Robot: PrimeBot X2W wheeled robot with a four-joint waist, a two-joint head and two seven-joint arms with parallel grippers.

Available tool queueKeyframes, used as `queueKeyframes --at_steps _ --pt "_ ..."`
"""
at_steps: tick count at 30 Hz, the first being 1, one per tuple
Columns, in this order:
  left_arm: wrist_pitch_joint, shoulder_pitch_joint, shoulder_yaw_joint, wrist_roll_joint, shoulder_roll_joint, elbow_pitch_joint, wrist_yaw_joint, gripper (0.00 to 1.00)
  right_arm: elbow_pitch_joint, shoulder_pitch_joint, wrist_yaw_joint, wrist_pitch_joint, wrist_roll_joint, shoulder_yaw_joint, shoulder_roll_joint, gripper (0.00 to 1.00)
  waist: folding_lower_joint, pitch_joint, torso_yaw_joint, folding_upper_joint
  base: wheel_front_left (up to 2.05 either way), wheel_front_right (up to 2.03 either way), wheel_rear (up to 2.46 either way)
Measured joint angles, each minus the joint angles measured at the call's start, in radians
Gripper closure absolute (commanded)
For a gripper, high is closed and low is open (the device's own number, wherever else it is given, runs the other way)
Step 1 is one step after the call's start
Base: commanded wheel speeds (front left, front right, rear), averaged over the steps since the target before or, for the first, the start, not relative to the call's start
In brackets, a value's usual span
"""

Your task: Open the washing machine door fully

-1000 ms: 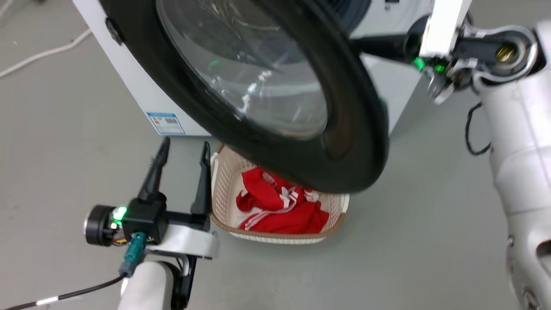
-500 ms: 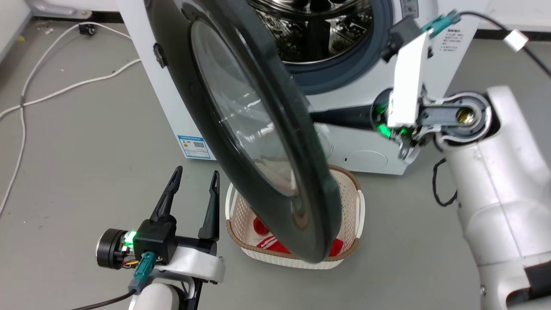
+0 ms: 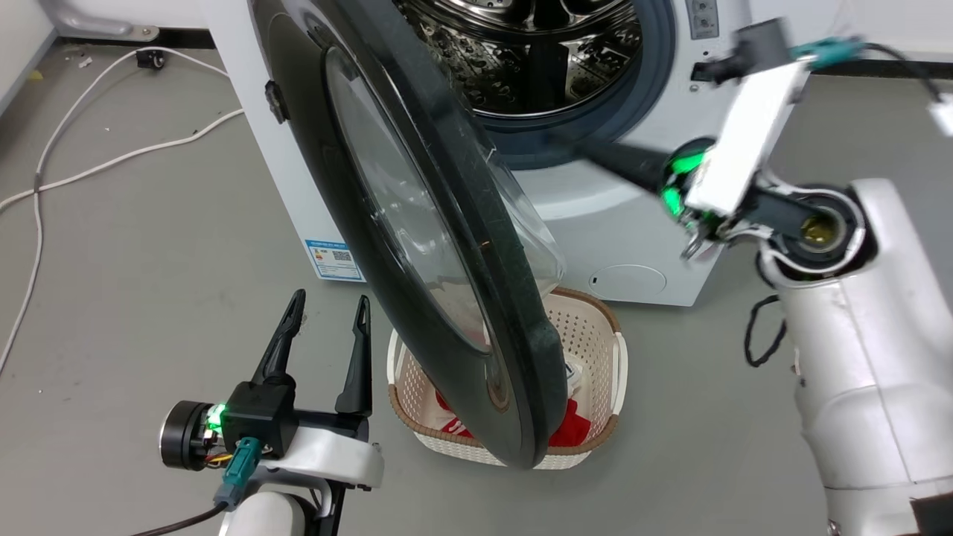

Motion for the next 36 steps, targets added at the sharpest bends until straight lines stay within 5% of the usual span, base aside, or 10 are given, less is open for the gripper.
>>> queueKeyframes --at_steps 6,7,8,9,10,23,36 --pt "0.0 0.005 0.019 -0.01 -0.001 -0.002 0.009 0.0 -0.094 0.089 0.0 -0.283 -0.059 -0.146 -0.023 1.0 0.0 -0.014 -0.019 0.0 0.0 0.0 0.0" --pt "0.0 0.009 0.021 -0.01 -0.001 -0.002 0.009 0.0 -0.114 0.112 0.0 -0.326 -0.077 -0.168 -0.034 0.94 0.0 -0.016 -0.023 0.0 0.0 0.0 0.0" --pt "0.0 0.013 0.026 -0.01 -0.001 -0.002 0.011 0.0 -0.132 0.137 0.0 -0.363 -0.09 -0.188 -0.043 0.63 0.0 -0.018 -0.028 0.0 0.0 0.0 0.0" --pt "0.0 0.015 0.028 -0.01 -0.001 -0.003 0.012 0.0 -0.152 0.165 0.0 -0.399 -0.095 -0.209 -0.046 0.18 0.0 -0.02 -0.033 0.0 0.0 0.0 0.0" --pt "0.0 0.015 0.031 -0.01 -0.001 -0.005 0.013 0.0 -0.171 0.196 0.0 -0.434 -0.1 -0.23 -0.048 0.0 0.0 -0.022 -0.037 0.0 0.0 0.0 0.0" --pt "0.0 0.05 0.067 -0.006 -0.001 -0.009 0.015 0.0 -0.376 0.65 0.0 -0.834 -0.331 -0.34 -0.011 0.0 0.0 -0.054 -0.09 0.0 0.0 0.0 0.0" --pt "0.0 0.067 0.075 -0.002 -0.001 -0.008 0.008 0.0 -0.537 0.807 0.0 -1.099 -1.047 -0.251 -0.009 0.0 0.0001 -0.075 -0.104 0.0 0.0 0.0 0.0"
